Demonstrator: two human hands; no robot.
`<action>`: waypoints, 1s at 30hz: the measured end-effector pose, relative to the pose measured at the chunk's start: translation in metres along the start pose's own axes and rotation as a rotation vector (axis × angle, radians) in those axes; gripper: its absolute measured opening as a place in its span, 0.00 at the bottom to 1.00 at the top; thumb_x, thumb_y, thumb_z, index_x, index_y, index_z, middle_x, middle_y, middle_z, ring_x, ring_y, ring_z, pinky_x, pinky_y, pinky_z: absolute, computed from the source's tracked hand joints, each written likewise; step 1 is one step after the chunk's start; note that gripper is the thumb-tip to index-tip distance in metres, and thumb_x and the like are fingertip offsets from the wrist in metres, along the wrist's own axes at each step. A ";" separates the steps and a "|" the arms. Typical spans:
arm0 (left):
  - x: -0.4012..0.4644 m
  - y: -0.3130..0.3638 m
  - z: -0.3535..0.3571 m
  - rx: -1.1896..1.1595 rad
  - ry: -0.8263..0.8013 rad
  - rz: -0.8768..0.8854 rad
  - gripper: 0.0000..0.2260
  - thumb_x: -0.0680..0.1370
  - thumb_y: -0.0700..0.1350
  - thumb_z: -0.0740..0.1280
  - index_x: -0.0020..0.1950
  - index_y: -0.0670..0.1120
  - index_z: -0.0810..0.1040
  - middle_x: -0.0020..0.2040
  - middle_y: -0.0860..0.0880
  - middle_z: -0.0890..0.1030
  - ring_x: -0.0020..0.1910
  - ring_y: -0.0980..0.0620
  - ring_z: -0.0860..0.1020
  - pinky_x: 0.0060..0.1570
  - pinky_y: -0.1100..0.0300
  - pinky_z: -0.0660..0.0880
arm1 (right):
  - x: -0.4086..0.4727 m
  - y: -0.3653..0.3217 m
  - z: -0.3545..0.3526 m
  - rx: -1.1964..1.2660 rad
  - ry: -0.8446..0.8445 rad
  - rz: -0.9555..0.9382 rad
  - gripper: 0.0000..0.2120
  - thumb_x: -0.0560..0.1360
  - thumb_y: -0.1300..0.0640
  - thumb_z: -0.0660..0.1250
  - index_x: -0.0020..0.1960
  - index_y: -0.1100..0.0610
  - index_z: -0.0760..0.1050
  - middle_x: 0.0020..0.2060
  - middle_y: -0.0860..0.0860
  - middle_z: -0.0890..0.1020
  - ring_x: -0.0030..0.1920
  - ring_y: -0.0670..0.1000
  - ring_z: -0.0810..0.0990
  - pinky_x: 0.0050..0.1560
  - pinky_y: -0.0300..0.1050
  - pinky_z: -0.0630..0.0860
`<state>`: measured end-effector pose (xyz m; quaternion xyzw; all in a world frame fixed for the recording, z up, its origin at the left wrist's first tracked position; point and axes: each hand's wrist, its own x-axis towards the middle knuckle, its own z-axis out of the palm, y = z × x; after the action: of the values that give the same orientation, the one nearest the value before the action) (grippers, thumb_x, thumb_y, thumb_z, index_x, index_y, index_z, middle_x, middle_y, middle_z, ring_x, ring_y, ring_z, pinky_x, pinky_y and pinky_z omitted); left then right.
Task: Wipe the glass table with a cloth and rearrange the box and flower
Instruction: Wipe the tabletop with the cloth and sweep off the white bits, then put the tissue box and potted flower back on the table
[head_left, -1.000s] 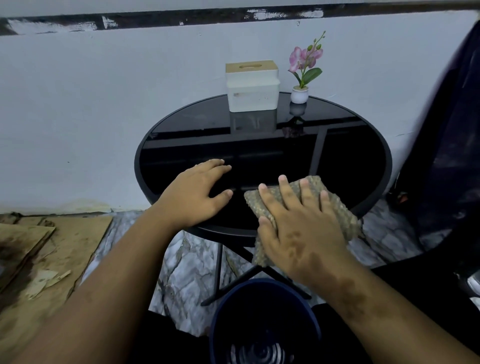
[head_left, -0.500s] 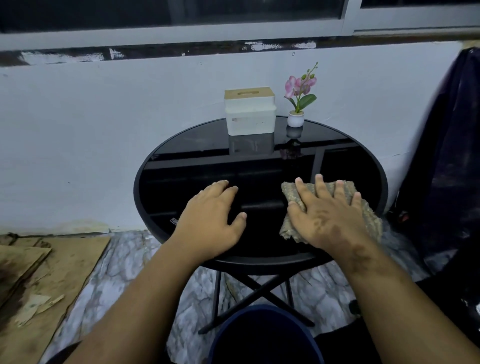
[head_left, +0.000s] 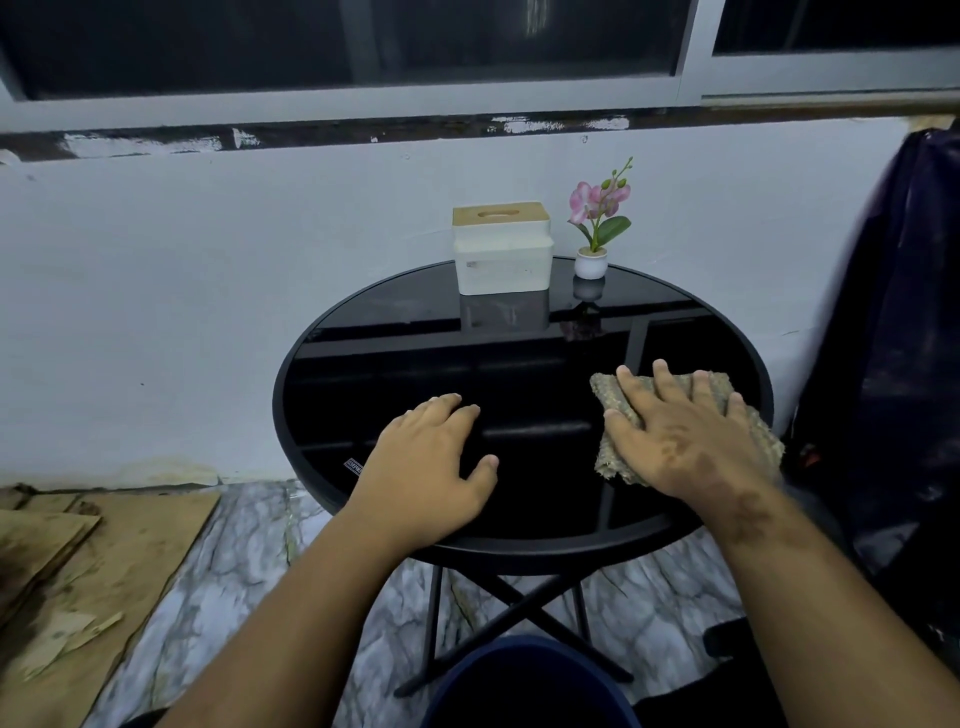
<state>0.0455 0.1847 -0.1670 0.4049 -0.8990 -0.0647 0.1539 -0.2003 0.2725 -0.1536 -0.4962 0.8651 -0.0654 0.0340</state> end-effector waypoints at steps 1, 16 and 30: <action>0.000 0.001 -0.001 -0.001 -0.001 0.000 0.33 0.75 0.63 0.54 0.77 0.50 0.65 0.78 0.50 0.64 0.77 0.51 0.60 0.76 0.51 0.58 | 0.000 0.000 0.000 0.002 0.004 0.000 0.31 0.76 0.32 0.43 0.77 0.36 0.42 0.80 0.46 0.43 0.79 0.58 0.41 0.75 0.63 0.39; 0.099 -0.043 -0.056 -0.233 0.135 -0.034 0.26 0.79 0.54 0.66 0.75 0.51 0.66 0.74 0.53 0.69 0.72 0.53 0.68 0.69 0.55 0.66 | 0.088 -0.022 -0.069 0.388 0.132 -0.274 0.40 0.76 0.41 0.65 0.79 0.42 0.45 0.70 0.55 0.71 0.67 0.57 0.71 0.61 0.49 0.69; 0.278 -0.075 -0.024 -0.266 0.064 -0.124 0.38 0.75 0.61 0.65 0.80 0.55 0.49 0.73 0.44 0.65 0.68 0.43 0.71 0.67 0.48 0.69 | 0.268 -0.071 -0.054 0.465 0.060 -0.320 0.47 0.73 0.46 0.72 0.79 0.42 0.42 0.67 0.58 0.73 0.62 0.59 0.76 0.49 0.38 0.68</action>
<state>-0.0674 -0.0731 -0.0999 0.4373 -0.8504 -0.1797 0.2307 -0.2817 0.0099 -0.0879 -0.6033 0.7380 -0.2812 0.1107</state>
